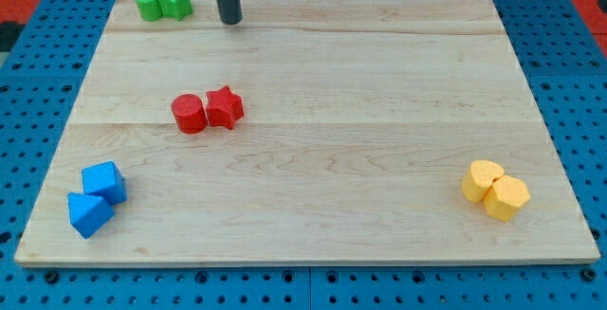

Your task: Push the red circle towards the bottom center

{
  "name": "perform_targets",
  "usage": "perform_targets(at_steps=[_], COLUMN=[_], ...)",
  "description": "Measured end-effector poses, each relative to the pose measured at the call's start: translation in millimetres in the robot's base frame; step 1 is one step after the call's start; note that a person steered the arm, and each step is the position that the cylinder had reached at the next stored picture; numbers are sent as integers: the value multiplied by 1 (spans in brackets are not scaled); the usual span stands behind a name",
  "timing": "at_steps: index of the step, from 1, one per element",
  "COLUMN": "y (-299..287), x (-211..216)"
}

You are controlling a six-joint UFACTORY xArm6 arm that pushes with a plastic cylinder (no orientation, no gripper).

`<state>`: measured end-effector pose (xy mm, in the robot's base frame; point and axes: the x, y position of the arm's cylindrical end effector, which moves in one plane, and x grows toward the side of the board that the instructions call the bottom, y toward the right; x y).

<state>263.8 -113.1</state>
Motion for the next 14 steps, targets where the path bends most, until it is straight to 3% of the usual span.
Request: perform_targets(at_steps=[3, 5, 6, 8, 11, 14], y=[-79, -88, -85, 2, 81, 119], x=[103, 167, 167, 167, 167, 244])
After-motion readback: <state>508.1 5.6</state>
